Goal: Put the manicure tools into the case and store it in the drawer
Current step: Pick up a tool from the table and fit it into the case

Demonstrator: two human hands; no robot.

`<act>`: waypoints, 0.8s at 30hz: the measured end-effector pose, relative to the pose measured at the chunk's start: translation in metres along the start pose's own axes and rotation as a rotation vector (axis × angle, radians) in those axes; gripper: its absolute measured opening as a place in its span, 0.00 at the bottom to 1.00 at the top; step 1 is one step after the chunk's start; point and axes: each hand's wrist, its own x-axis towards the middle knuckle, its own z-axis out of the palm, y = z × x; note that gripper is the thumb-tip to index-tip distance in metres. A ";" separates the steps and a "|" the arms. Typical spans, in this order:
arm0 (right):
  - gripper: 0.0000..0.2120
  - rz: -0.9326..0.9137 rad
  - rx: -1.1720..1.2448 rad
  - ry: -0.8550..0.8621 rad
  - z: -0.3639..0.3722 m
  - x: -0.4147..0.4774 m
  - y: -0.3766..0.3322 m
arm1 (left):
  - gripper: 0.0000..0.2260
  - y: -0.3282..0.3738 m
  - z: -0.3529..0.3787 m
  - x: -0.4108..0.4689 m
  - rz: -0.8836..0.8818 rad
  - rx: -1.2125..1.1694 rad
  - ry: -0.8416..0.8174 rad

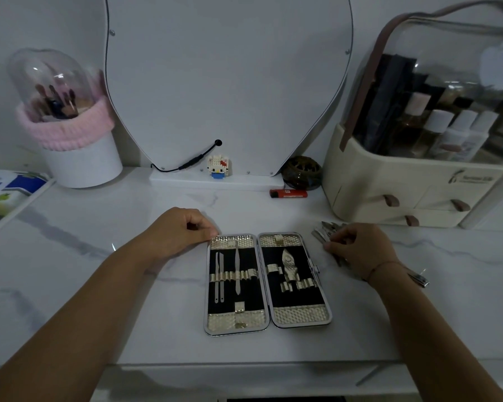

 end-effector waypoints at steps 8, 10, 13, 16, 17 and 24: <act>0.03 0.049 0.119 0.016 0.000 0.003 -0.001 | 0.01 -0.001 0.000 0.000 -0.003 -0.018 0.004; 0.03 0.054 0.091 0.003 0.000 0.004 -0.002 | 0.02 -0.001 0.000 0.001 -0.002 -0.017 0.004; 0.04 0.014 0.115 0.015 -0.004 0.003 -0.002 | 0.02 -0.001 0.000 0.000 -0.002 -0.017 0.002; 0.03 -0.004 0.287 0.004 -0.010 0.000 -0.004 | 0.01 -0.001 0.000 0.000 -0.002 -0.034 0.003; 0.03 0.018 0.413 -0.040 -0.012 -0.001 -0.007 | 0.01 -0.001 0.000 0.000 0.002 -0.033 -0.001; 0.13 -0.010 0.914 -0.378 -0.003 -0.009 -0.060 | 0.02 0.000 -0.001 0.000 0.002 0.015 -0.003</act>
